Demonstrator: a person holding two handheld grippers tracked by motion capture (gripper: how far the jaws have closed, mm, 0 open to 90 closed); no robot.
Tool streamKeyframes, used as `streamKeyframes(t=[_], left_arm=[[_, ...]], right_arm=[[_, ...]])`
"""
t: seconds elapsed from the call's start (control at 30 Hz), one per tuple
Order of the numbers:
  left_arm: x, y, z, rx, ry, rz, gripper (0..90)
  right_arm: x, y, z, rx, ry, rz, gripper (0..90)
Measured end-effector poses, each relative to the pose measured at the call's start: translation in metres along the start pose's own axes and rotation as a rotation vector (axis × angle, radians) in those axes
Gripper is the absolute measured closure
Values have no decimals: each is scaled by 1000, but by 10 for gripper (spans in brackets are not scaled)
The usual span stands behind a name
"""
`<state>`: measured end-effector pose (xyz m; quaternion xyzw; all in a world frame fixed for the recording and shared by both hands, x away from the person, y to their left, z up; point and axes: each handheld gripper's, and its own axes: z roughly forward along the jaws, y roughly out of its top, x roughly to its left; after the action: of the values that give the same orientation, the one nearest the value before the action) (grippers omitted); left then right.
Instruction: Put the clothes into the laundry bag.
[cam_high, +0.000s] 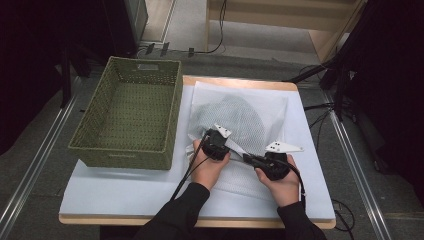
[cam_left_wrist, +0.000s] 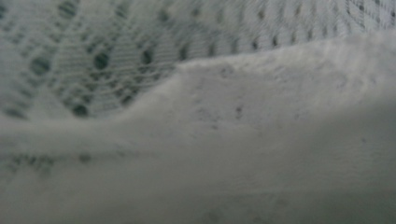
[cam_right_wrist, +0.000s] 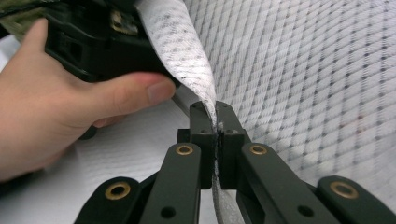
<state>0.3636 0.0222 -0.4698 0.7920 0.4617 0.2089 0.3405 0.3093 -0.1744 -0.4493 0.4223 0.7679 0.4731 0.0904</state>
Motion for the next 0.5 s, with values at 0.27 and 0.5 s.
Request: streamKeyframes(t=[0.27, 0.5], left_arm=[[-6, -19, -42, -38, -109, 89, 517], [-19, -24, -28, 60, -137, 7, 521]], right_arm=[[-8, -1, -2, -18, -5, 23, 892], [-7, 1, -4, -38, 12, 32, 892]])
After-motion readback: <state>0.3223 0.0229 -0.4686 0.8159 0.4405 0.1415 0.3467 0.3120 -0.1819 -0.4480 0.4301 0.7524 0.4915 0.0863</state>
